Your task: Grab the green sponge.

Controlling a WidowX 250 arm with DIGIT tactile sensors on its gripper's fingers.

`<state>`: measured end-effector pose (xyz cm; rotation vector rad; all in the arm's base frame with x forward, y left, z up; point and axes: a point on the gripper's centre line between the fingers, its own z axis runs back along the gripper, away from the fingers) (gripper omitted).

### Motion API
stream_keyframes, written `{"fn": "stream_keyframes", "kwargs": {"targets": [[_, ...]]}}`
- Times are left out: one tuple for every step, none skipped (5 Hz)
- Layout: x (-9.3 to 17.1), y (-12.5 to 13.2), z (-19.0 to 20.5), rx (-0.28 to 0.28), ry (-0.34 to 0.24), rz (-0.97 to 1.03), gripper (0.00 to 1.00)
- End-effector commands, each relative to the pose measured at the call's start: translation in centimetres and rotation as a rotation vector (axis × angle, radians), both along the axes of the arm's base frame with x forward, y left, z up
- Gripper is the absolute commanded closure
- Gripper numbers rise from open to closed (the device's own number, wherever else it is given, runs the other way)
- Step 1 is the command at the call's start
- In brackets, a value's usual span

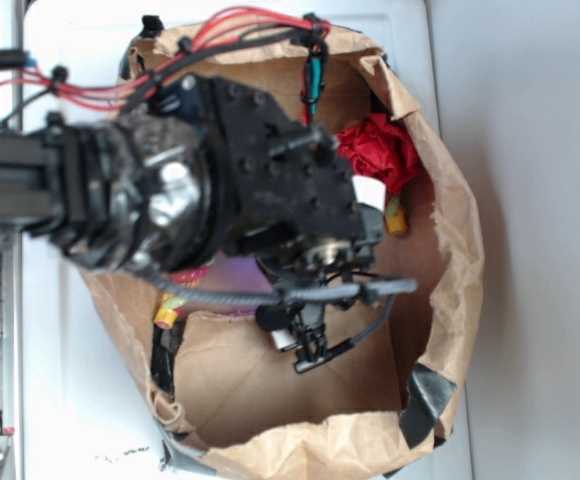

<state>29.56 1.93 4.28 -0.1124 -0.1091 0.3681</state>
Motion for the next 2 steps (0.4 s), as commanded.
{"fn": "stream_keyframes", "kwargs": {"targets": [[2.14,4.42,2.80,-0.006,-0.077,0.093,0.00],[2.21,5.08,2.53,-0.005,-0.068,0.135,0.00]]}}
